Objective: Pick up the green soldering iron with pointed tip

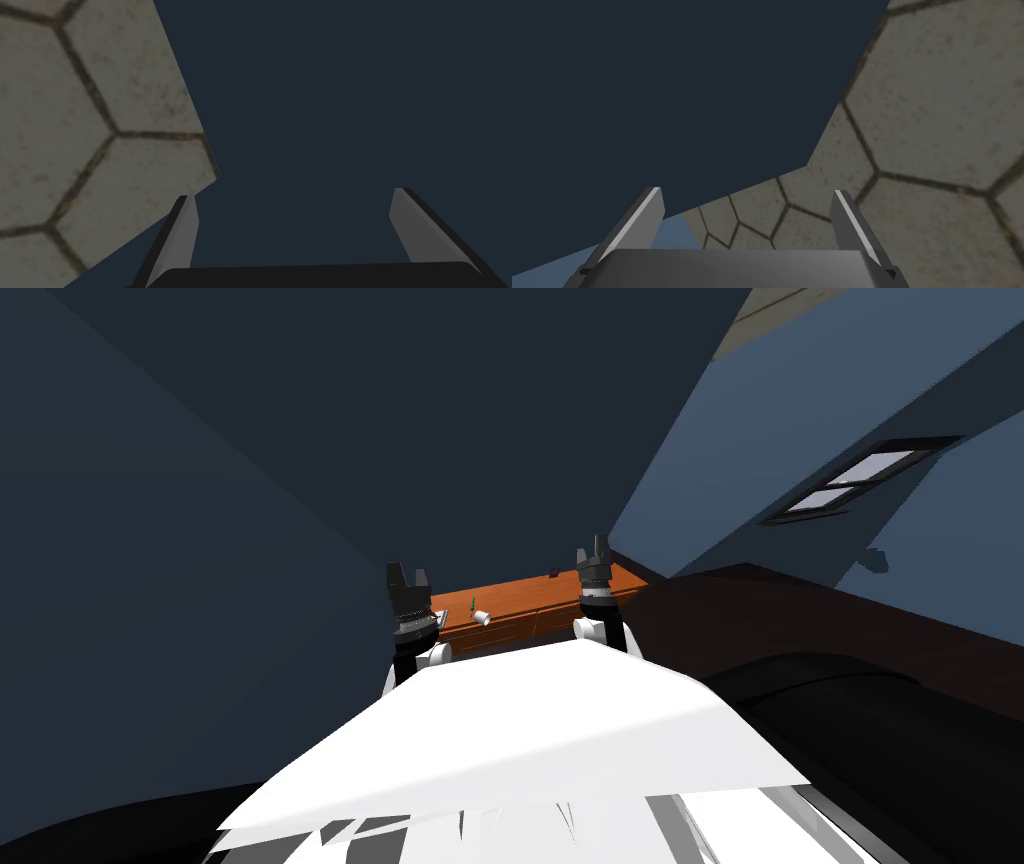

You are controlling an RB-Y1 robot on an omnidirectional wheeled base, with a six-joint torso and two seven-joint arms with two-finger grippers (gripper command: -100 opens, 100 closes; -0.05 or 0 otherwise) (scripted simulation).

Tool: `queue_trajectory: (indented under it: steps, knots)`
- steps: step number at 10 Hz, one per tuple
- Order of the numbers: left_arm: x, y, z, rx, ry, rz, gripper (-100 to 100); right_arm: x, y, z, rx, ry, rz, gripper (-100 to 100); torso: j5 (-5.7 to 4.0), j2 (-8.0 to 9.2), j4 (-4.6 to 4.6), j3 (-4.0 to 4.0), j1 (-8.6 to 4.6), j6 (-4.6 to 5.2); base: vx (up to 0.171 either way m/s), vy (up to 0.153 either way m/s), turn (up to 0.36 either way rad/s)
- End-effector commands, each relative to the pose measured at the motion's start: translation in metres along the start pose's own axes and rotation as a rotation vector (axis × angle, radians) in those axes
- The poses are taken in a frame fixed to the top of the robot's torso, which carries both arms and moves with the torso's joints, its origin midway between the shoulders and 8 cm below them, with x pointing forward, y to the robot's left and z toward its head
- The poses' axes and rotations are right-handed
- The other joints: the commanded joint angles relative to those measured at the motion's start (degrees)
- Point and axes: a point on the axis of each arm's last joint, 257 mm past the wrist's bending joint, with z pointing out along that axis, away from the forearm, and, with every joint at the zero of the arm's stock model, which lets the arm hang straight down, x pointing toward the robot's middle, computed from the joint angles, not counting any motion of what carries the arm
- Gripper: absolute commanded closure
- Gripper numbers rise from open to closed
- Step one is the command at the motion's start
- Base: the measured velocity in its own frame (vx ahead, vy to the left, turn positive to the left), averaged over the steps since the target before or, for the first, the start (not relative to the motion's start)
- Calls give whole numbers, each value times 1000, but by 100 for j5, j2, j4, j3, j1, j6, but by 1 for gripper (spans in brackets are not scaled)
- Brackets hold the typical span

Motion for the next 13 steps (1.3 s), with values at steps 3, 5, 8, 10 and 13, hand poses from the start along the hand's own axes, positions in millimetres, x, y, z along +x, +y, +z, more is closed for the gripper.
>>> queue_trajectory:
  steps: [3, 5, 8, 10, 13]
  knots:
    - [3, 27, -10, -72, 68, 31, -100, 0, 0, 0, 0, 0, 0, 0, 5, 52, 11, 29, 26, 1, -155, 74, -126]
    - [6, 52, -20, -139, 111, 47, -100, 0, 0, 0, 0, 0, 0, 0, 12, 85, 19, 49, 53, 2, -215, 138, -188]
    - [12, 103, -45, -275, 190, 69, -100, 0, 0, 0, 0, 0, 0, 0, 13, 74, 17, 44, 58, 2, -157, 94, -242]
    - [14, 122, -57, -329, 219, 76, -100, 0, 0, 0, 0, 0, 0, 0, 4, 29, 7, 17, 16, 2, -68, 22, -221]
    - [14, 122, -57, -329, 219, 76, -100, 0, 0, 0, 0, 0, 0, 0, 4, -4, 1, -1, 17, -2, -7, 18, 5]
